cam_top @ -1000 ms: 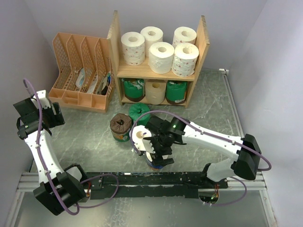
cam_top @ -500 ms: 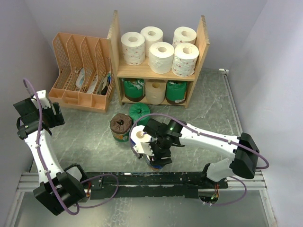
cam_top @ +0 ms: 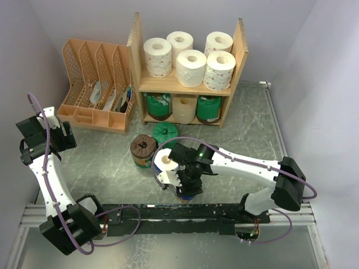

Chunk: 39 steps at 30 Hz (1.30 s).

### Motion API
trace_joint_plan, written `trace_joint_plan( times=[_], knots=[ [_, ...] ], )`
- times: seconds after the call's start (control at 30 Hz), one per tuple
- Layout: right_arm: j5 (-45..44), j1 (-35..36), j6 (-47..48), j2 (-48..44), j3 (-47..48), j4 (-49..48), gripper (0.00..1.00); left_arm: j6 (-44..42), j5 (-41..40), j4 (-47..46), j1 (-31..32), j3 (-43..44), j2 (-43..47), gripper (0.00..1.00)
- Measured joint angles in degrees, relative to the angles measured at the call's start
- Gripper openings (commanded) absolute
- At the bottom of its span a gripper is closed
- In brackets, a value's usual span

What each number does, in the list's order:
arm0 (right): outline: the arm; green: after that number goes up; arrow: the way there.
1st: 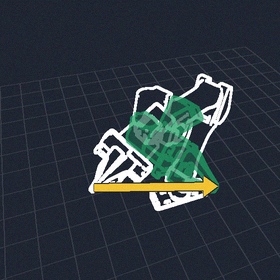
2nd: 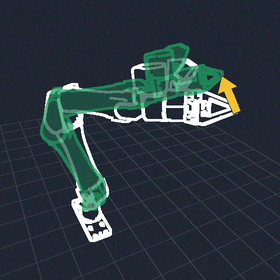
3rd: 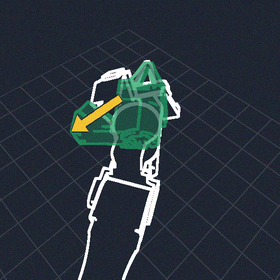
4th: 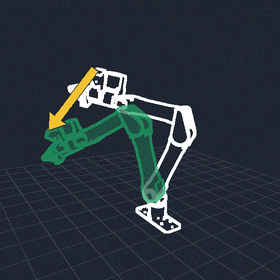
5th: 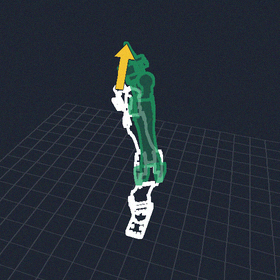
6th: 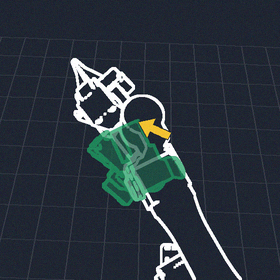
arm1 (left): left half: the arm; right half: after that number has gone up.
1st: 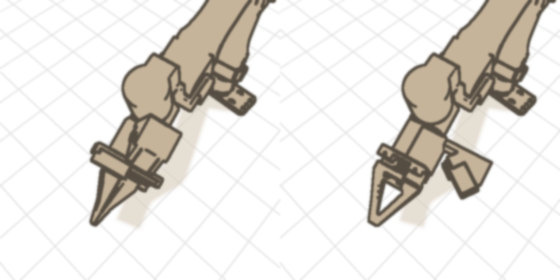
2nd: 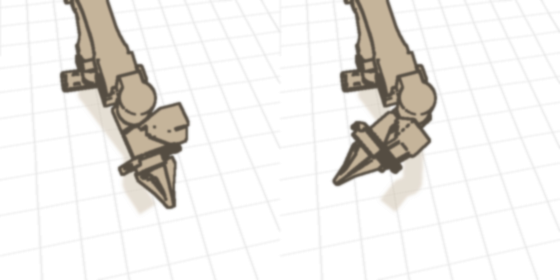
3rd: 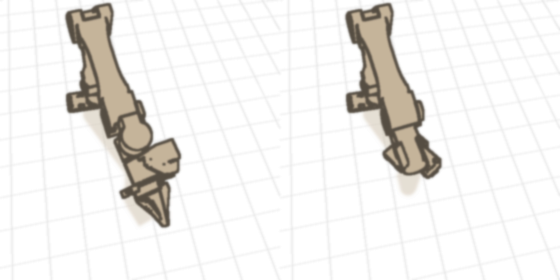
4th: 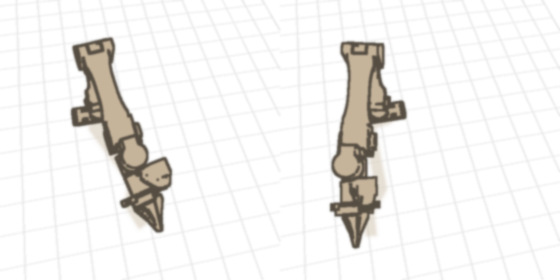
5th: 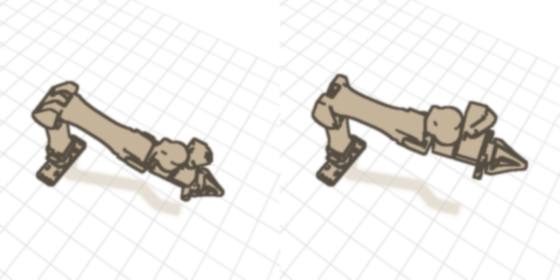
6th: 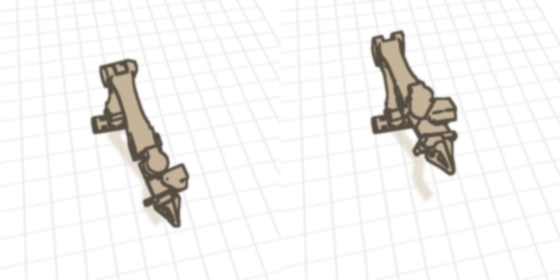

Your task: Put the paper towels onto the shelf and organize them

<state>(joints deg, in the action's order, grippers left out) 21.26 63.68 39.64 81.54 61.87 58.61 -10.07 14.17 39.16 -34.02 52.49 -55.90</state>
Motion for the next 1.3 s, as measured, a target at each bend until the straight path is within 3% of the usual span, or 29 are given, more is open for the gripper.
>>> trace_joint_plan(
  times=[0.13,0.37,0.53,0.73,1.3],
  knots=[
    [-0.7,0.3,-0.3,0.0,-1.0,-0.7,0.37,0.0,0.0,0.0,0.0,0.0,0.0,0.84],
    [-1.6,0.6,-0.7,0.0,-1.0,-1.1,0.29,0.0,0.0,0.0,0.0,0.0,-0.3,0.84],
    [-3.5,0.7,-0.6,0.0,0.0,0.0,0.00,0.0,0.0,0.0,0.0,0.0,-0.7,0.84],
    [-6.8,0.7,0.1,0.0,5.4,3.5,0.00,0.0,0.0,0.0,0.0,0.0,-1.1,0.84],
    [-9.6,0.6,4.5,5.1,49.7,18.4,0.00,0.0,0.0,0.0,0.0,0.0,-2.1,0.84]
  ],
)
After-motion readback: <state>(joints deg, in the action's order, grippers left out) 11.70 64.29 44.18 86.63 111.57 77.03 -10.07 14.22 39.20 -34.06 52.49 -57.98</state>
